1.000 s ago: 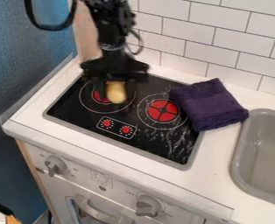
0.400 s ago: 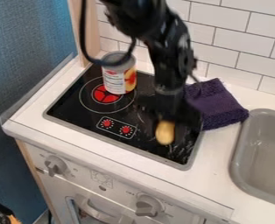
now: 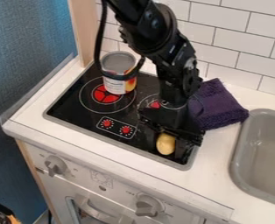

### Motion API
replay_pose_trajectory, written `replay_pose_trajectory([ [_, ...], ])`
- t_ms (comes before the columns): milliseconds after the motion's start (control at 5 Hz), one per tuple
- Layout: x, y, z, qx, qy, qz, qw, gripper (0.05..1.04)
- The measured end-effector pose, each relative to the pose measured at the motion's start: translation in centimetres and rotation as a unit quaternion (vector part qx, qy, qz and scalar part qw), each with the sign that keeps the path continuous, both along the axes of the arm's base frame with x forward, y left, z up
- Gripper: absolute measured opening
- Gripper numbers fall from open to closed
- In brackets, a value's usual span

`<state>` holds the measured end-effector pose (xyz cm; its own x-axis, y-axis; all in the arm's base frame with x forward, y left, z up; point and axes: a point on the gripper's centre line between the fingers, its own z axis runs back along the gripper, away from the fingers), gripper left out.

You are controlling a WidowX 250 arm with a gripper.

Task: Moving yellow object to bottom right edge of burners

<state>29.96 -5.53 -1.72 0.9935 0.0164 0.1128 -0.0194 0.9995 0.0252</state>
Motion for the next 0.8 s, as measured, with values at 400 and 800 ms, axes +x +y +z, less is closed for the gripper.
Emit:
replay_pose_trajectory([
  [400,-0.3,0.1,0.3,-0.002,0.01,0.008,0.9999,1.0],
  [800,1.0,0.7,5.6,-0.028,-0.035,0.026,0.9987,1.001],
])
